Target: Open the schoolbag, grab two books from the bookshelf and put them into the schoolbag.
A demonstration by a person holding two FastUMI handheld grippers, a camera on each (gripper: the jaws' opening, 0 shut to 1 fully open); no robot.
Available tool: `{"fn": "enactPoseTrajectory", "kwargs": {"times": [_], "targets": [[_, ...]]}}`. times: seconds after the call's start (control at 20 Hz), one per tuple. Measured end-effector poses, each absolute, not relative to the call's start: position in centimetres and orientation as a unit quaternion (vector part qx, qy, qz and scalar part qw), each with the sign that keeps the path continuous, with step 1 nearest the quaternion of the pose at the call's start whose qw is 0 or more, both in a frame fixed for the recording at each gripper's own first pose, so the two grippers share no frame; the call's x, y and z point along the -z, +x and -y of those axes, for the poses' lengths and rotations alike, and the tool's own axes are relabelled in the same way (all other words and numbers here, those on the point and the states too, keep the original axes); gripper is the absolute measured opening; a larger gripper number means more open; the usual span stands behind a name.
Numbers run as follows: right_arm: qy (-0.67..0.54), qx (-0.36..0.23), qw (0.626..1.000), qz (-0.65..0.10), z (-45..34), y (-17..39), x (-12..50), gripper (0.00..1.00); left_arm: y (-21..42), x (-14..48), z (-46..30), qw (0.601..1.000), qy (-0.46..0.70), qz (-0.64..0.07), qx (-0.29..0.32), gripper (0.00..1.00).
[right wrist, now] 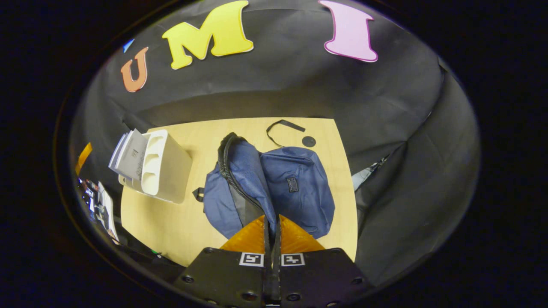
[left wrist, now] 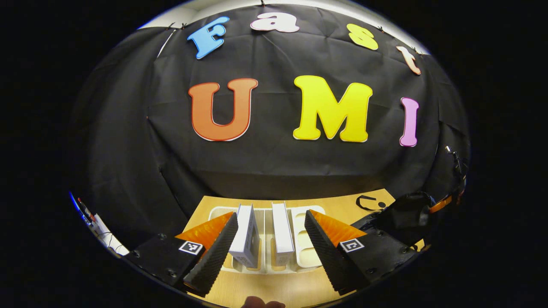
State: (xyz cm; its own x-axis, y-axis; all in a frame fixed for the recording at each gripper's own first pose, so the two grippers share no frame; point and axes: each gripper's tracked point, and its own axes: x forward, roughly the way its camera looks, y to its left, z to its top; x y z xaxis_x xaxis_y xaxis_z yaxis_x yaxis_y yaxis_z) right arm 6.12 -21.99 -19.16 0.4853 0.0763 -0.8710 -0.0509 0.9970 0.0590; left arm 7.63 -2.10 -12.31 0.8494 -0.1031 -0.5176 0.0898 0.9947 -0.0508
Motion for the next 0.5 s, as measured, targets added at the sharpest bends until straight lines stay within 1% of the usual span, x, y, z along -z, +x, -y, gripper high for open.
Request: {"fn": "enactPoseTrajectory", "kwargs": {"times": [0.2,0.5], "targets": [[0.014,-0.044,0.861,-0.507,22.1,6.0,19.2,0.00,8.5,14.2,2.5,0.946,-0.007,-0.317,0.066,0.99],[0.013,-0.049,0.857,-0.512,22.6,5.9,19.4,0.00,11.5,17.5,3.8,0.909,-0.024,-0.403,0.098,1.00]]}}
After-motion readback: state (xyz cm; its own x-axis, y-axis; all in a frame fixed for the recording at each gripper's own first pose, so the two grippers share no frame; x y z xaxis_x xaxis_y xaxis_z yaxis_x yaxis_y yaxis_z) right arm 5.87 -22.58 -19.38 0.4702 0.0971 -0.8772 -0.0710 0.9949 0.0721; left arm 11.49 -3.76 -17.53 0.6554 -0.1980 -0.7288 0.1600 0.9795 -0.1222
